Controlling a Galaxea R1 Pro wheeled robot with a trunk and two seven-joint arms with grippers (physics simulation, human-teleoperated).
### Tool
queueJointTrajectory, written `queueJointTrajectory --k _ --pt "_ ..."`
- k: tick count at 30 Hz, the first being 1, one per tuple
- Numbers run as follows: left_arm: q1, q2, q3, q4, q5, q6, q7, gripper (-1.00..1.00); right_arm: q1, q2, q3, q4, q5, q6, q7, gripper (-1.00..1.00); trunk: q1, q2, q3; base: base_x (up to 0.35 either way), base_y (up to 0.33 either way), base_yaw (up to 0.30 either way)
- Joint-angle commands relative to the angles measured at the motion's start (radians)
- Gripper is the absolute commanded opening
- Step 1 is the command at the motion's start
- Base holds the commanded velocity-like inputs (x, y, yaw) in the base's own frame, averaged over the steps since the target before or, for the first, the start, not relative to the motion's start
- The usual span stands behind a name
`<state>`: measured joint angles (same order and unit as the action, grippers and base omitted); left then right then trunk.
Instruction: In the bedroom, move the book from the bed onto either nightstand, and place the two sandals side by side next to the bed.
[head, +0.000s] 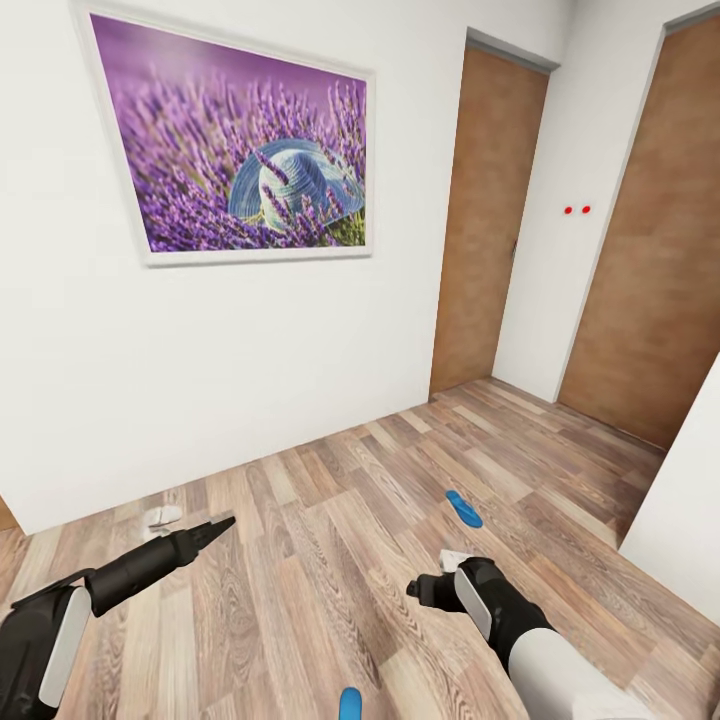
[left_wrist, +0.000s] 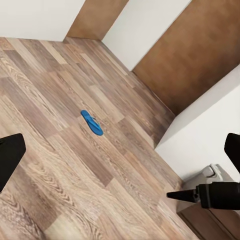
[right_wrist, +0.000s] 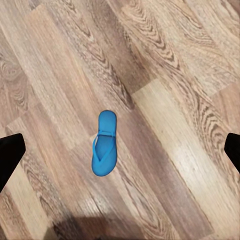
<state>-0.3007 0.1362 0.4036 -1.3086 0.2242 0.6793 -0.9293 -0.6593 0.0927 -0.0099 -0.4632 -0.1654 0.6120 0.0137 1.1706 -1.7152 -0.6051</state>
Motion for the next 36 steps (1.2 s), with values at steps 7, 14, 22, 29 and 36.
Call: queueJointTrajectory --k 7,14,22,29,36 --pt "0.000 -0.007 0.000 0.000 0.004 0.006 0.006 1.00 0.000 0.001 -0.001 -0.001 -0.003 0.005 0.000 1.00 0.027 -0.050 -0.023 0.000 0.000 0.000" --pt "0.000 -0.010 -0.009 0.001 0.004 0.006 0.009 1.00 0.000 0.001 -0.001 -0.001 -0.003 0.005 0.000 1.00 0.054 -0.099 -0.045 0.000 0.000 0.000" --pt "-0.001 -0.010 -0.014 0.037 0.003 0.006 0.010 1.00 0.000 0.001 -0.001 0.000 -0.003 0.005 0.000 1.00 0.084 -0.155 -0.070 0.000 0.000 0.000" --pt "0.000 -0.012 -0.014 0.043 0.002 0.006 0.010 1.00 0.000 0.001 0.000 0.001 -0.003 0.005 -0.002 1.00 0.111 -0.204 -0.092 0.000 0.000 0.000" --pt "0.000 -0.012 -0.016 0.042 0.003 0.006 0.008 1.00 0.000 0.001 0.001 0.001 -0.003 0.005 -0.002 1.00 0.138 -0.253 -0.114 0.000 0.000 0.000"
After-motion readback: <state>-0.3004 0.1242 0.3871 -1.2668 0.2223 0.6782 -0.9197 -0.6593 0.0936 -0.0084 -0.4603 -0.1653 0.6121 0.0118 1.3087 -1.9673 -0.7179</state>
